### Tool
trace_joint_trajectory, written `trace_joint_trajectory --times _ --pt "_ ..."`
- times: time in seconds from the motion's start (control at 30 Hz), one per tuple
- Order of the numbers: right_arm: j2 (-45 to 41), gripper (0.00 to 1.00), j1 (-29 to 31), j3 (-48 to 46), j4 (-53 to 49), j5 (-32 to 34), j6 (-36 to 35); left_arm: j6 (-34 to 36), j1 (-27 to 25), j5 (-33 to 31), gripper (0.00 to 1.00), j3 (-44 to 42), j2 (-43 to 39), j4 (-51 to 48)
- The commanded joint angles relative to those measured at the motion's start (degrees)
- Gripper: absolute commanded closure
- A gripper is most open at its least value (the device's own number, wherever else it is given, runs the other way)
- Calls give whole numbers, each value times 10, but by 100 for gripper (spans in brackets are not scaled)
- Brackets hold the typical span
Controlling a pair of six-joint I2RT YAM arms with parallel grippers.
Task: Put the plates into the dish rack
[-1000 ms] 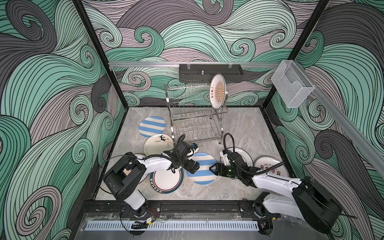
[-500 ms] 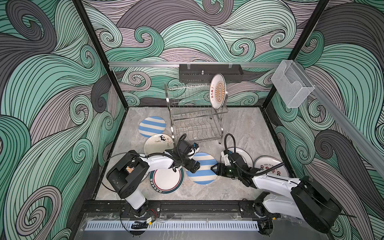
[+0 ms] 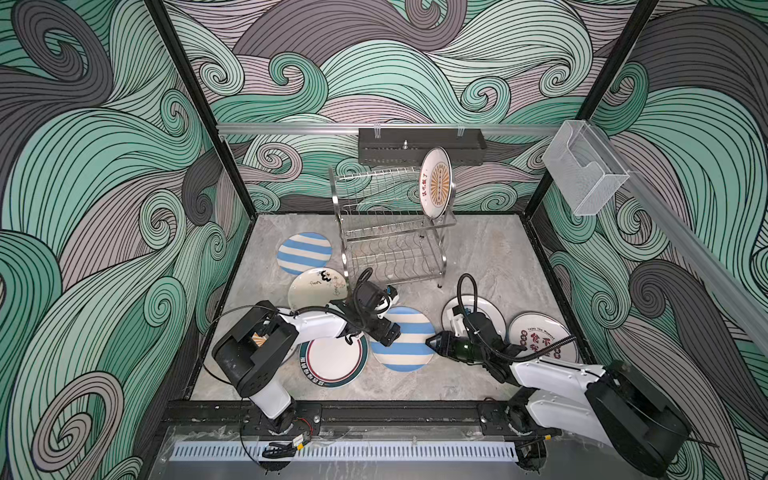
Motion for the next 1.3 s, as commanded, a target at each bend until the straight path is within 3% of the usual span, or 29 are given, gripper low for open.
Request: trace_joint_trajectory --times 0.0,0.37,0.67,0.73,0.97,1.27 --pt "-28 64 -5 5 51 -20 9 -8 -10 43 1 -2 -18 26" --pt "-44 73 -12 8 41 -26 6 -33 -10 63 1 -25 -41 77" --pt "-78 83 -14 33 -32 -15 -22 -33 -10 53 1 -29 -48 75" --pt "-83 89 -16 35 -33 -14 -20 -36 -10 40 1 -31 -56 73" --pt "-109 96 -42 49 -69 -30 -33 -50 -9 -7 1 -45 -121 58" --pt "-147 100 -63 175 -265 -76 -175 -40 12 -110 1 -49 -223 -20"
